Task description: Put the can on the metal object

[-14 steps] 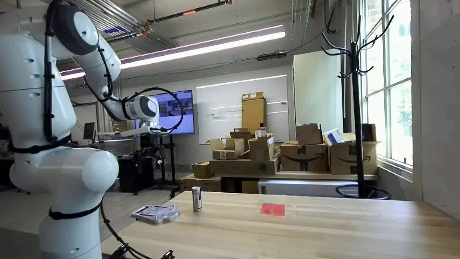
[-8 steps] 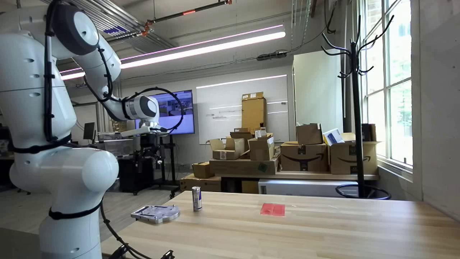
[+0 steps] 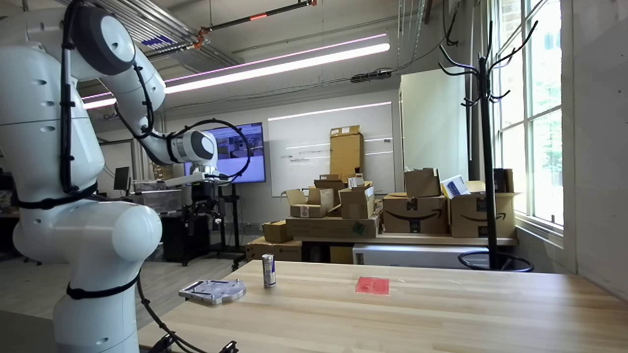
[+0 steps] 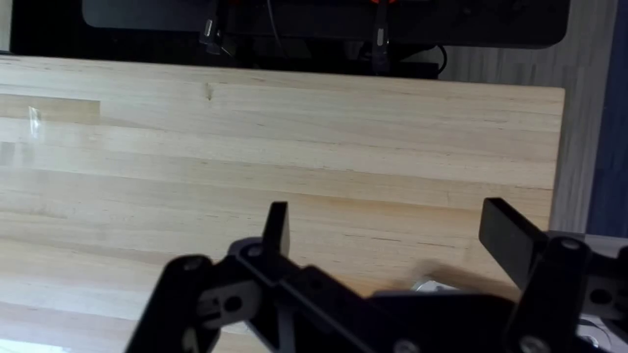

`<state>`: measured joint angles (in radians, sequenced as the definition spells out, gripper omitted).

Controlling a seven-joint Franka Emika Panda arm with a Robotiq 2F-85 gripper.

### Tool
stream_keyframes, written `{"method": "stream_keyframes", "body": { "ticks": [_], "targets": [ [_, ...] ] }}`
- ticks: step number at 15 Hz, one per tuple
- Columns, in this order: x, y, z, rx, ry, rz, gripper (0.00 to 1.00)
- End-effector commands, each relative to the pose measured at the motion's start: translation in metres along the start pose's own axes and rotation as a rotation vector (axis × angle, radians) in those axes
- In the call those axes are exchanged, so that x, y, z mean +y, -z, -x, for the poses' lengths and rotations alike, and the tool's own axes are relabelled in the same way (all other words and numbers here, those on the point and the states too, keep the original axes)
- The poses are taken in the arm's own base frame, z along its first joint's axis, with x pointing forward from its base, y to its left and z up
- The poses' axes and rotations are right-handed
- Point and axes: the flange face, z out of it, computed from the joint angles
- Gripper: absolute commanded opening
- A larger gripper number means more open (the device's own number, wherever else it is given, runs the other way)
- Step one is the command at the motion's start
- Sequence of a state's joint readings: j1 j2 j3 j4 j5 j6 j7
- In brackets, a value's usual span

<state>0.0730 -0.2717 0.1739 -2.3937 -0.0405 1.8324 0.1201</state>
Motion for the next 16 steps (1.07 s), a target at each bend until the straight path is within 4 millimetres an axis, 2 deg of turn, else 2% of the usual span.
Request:
{"method": "stream_keyframes", "body": {
  "ticks": [1, 4, 6, 12, 16],
  "targets": [
    [0.002, 0.003, -0.013, 0.009, -0.009, 0.011, 1.00],
    [0.006, 0.005, -0.034, 0.048, 0.002, 0.013, 1.00],
    [0.011, 0.002, -0.056, 0.076, 0.006, 0.002, 1.00],
    [0.031, -0.022, -0.120, 0.150, -0.009, -0.023, 1.00],
    [0.043, -0.032, -0.151, 0.184, -0.008, -0.041, 1.00]
  ]
}}
